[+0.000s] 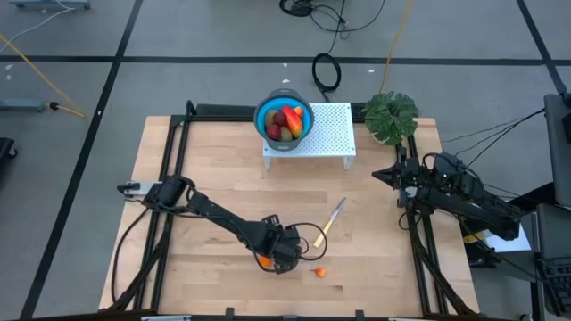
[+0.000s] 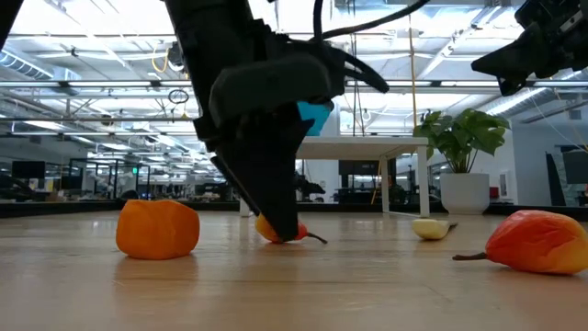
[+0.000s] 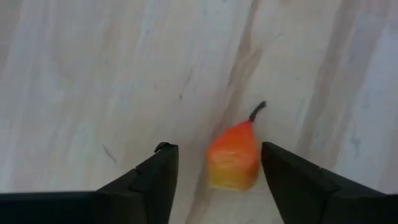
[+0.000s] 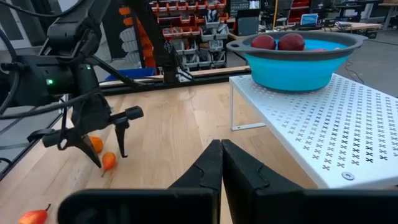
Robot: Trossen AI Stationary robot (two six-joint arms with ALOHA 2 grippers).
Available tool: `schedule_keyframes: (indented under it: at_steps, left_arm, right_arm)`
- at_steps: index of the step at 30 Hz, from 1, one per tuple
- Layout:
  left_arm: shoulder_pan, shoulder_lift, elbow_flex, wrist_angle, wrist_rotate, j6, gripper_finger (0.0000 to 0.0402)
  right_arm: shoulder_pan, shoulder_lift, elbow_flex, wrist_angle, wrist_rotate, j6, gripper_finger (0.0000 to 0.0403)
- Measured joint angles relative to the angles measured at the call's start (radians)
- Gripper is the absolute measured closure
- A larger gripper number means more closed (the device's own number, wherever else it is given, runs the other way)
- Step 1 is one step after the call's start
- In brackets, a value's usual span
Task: Pick & Place Fruit
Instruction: Put the orange peach into the blue strainer bowl on the shelf
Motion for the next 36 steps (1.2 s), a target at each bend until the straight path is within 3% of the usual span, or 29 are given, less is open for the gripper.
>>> schedule_keyframes:
  at_steps: [14, 23, 30, 36]
  left_arm:
    - [0.000, 0.020, 0.002, 0.035, 0.040, -0.008, 0.0248]
    - [0.019, 0.019, 0.002, 0.052, 0.039, -0.157, 0.0303]
    - [0.053, 0.005, -0.001, 0.053, 0.068, -0.175, 0.0301]
    - [0.090, -0.080, -0.001, 0.065, 0.070, -0.124, 0.0296]
  right_arm:
    - [0.000, 0.000, 0.000, 0.000, 0.000, 0.000, 0.0399]
    - [0.000, 0.000, 0.000, 0.000, 0.000, 0.000, 0.0399]
    - [0.000, 0.000, 0.000, 0.000, 0.000, 0.000, 0.0399]
    - [0.000, 0.000, 0.000, 0.000, 0.000, 0.000, 0.0399]
